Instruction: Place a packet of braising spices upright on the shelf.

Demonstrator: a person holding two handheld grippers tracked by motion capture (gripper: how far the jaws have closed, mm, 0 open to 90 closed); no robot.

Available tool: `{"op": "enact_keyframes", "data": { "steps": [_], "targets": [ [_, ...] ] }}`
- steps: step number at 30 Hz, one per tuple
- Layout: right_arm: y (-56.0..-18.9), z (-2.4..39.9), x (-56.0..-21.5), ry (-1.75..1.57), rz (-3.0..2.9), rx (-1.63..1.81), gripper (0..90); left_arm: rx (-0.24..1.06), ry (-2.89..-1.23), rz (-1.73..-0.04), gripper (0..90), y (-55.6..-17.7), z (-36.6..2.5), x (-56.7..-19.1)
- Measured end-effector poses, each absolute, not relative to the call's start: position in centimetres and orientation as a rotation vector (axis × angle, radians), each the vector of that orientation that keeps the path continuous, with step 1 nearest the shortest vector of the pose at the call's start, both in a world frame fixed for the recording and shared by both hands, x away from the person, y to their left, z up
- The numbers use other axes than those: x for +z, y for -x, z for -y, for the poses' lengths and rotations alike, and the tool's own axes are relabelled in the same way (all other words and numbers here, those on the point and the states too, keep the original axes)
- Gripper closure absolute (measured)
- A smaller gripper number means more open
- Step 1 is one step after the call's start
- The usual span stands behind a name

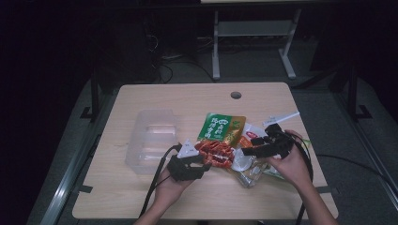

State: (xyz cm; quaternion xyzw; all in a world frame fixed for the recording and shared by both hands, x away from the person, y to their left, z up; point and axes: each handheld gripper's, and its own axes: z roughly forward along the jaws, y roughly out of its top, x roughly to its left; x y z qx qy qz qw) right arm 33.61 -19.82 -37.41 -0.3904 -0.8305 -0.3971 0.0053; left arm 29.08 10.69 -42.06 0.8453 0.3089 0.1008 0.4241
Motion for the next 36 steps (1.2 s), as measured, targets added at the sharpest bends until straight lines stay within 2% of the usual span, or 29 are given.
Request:
{"op": "enact_keyframes", "data": {
  "steps": [8,10,16,36],
  "targets": [
    [-38.2,18.4,-36.9,1.271,2.604,-1.149,34.4,0.271,-2.158,-0.834,72.8,-31.2,-9.7,-42.8],
    [-39.0,18.2,-37.0,1.291,2.594,-1.128,34.1,0.272,-2.165,-0.847,78.8,-31.6,-9.4,-43.1],
    [-41.3,17.6,-37.6,1.368,2.576,-1.087,34.4,0.301,-2.225,-0.882,86.3,-32.4,-8.6,-44.0],
    [-45.0,18.5,-42.1,1.6,2.42,-0.973,40.1,0.38,-2.324,-0.892,87.6,-32.6,-7.8,-45.1]
  ]
}}
